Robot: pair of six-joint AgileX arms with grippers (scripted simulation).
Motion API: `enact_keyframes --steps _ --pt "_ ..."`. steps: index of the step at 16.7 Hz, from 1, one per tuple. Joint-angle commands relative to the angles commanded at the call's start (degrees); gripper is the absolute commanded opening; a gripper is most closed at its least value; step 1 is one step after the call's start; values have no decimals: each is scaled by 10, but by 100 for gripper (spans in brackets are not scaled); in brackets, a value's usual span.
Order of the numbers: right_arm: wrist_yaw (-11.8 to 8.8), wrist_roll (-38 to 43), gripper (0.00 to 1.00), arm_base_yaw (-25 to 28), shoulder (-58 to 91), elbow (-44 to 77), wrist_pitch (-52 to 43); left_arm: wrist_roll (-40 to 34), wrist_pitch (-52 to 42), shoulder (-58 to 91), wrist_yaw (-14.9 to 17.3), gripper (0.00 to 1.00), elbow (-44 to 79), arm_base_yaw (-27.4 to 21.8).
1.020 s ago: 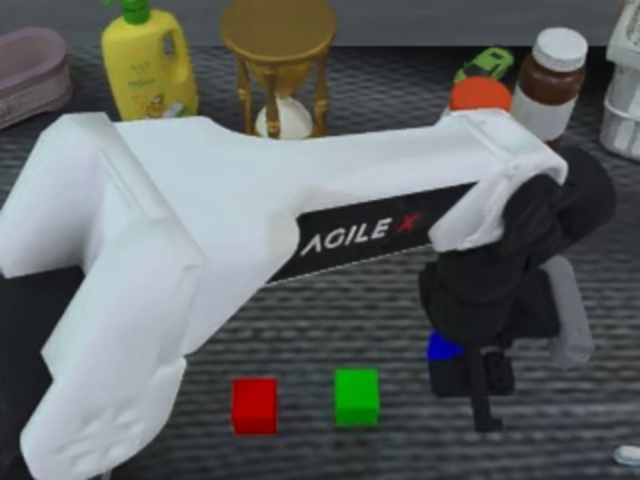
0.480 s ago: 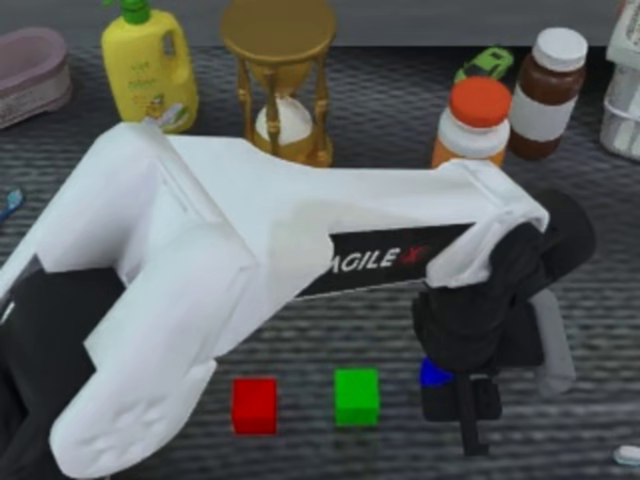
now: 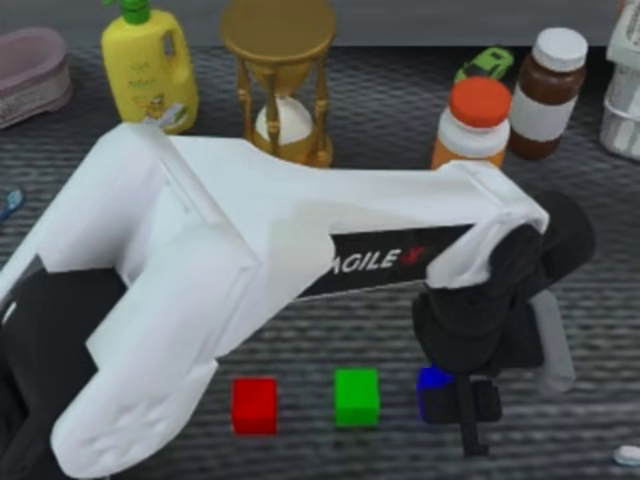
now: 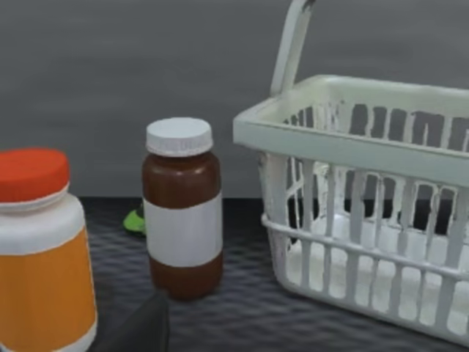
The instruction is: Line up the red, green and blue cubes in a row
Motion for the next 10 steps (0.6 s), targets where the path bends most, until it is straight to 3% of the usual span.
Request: enact_keyframes --steps 5,10 --pt "0 0 100 0 0 0 0 0 0 0 0 98 0 0" --pt "0 0 100 0 0 0 0 0 0 0 0 100 0 0"
